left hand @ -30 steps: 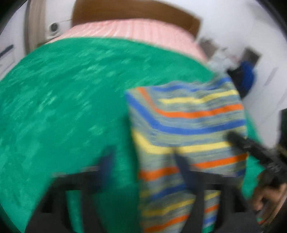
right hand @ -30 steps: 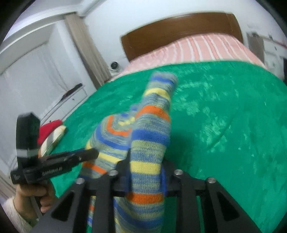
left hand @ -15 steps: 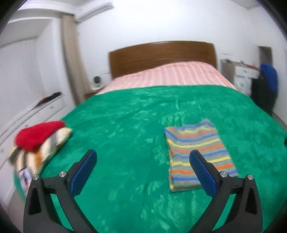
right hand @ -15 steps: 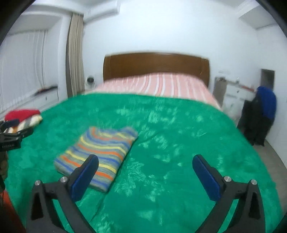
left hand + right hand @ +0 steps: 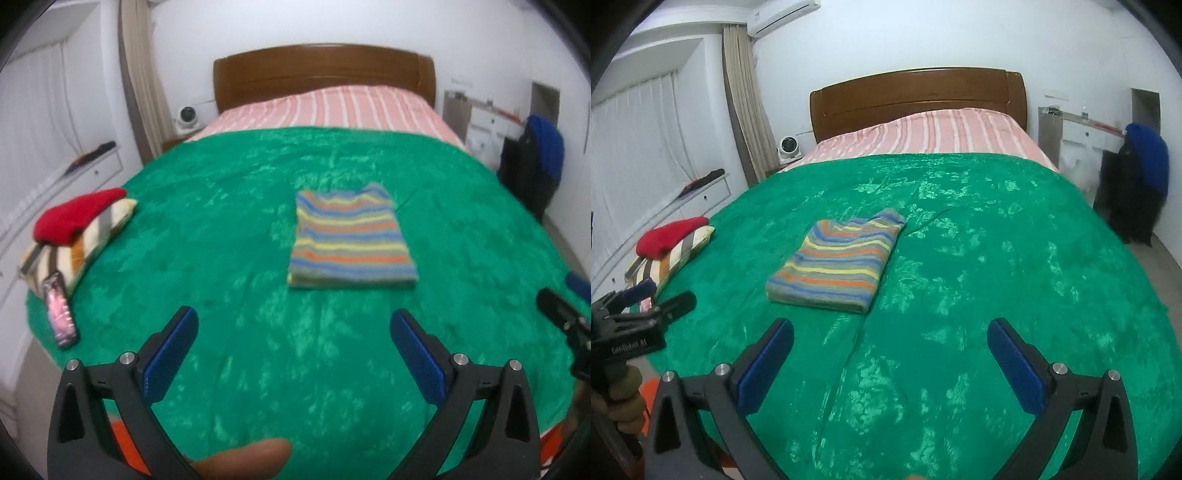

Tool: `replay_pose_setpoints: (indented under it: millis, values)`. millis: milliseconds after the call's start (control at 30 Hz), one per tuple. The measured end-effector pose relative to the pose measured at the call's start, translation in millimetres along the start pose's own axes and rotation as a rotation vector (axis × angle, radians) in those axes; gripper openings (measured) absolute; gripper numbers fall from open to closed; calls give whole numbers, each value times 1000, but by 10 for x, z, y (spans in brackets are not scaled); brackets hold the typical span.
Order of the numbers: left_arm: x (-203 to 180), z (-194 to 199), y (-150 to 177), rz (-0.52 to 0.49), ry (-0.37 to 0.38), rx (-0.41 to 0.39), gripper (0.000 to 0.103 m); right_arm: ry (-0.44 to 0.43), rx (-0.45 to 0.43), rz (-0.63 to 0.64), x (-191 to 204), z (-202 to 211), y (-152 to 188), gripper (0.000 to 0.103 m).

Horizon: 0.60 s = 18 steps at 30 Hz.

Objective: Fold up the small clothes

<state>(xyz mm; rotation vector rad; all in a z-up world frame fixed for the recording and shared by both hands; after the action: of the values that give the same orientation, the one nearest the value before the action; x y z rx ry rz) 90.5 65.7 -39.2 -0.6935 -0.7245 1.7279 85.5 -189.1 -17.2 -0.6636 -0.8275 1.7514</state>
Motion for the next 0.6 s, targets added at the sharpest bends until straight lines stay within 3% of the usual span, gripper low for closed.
replay_pose_setpoints:
  millis: [167, 600]
  values:
    - [-96, 80, 115, -23, 10, 24, 103, -5, 43, 26, 180, 53, 45, 103]
    - [-62, 224, 263, -71, -49, 44, 103, -72, 133, 113, 510, 131, 187, 103]
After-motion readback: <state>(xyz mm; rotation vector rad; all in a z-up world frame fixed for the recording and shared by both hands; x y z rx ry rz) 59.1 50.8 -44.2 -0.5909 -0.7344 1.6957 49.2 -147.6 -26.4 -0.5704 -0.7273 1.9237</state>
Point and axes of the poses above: each gripper's, at about its wrist camera, not at the fingertips, and z roughly against the way its jaws point, x to its left, y to its underside, the point moved 6 cm from there along -z, roughly the way its jaws point, and after that the axes turned 13 degrees about z, right-handed, at the moved point
